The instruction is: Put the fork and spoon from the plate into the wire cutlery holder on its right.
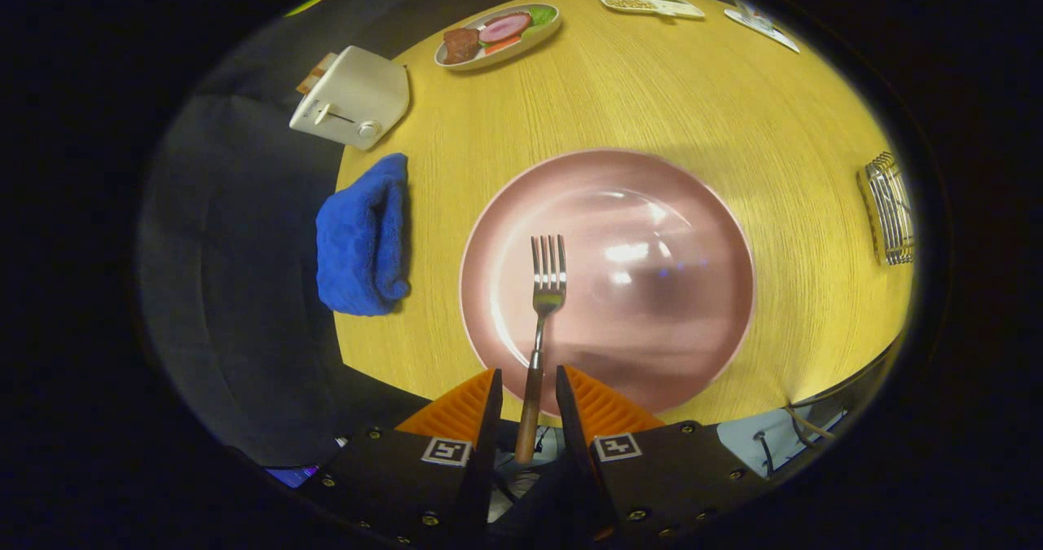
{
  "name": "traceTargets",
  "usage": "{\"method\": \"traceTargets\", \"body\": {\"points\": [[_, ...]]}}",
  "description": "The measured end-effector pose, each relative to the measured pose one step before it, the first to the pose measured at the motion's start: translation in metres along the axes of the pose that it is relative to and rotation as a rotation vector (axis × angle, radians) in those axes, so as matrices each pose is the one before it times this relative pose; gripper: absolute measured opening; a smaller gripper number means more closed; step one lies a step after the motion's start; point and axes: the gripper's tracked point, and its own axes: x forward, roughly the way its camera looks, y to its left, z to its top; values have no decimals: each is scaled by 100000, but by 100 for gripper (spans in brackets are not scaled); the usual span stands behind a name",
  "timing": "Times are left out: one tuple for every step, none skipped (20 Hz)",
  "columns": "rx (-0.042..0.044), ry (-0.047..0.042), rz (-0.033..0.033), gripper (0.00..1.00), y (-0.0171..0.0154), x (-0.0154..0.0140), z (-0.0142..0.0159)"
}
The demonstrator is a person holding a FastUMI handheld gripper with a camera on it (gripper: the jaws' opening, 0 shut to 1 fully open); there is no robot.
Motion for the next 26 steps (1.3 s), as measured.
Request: {"method": "traceTargets", "body": {"points": [[-46,1039,-557,41,61,373,-123],[-58,945,-254,41,133,360,-129],[-259,703,-417,40,109,310,-54],[-413,761,-991,40,-63,340,-163],[-129,414,-778,40,-60,238,-71],[205,501,-247,40,60,331,-46],[472,754,18,40,51,269,-149],[654,767,111,40,28,129,-236],[468,780,84,40,-23,203,-202],[-11,479,-225,40,-132,207,-165],[2988,-591,5237,40,604,2236,2],[1503,959,-3023,27,-540,-2525,65],[-314,1043,1771,14,240,198,11],[-979,-155,-38,14,516,15,-27],[-808,-18,-194,14,29,41,-15],[1319,-1630,1290,14,245,-747,443],[277,446,-467,3,34,152,60],[6,-414,1233,3,61,344,-5],[156,14,-123,3,-194,-165,14],[196,104,278,3,28,-141,51],[245,-81,289,3,8,-93,77],[422,-55,398,2,60,-85,60],[517,-449,338,3,36,-129,174],[-168,-407,-77,2,-89,-31,76],[-266,-664,-83,3,-66,-103,209],[-233,-481,-22,3,-72,-259,75]]}}
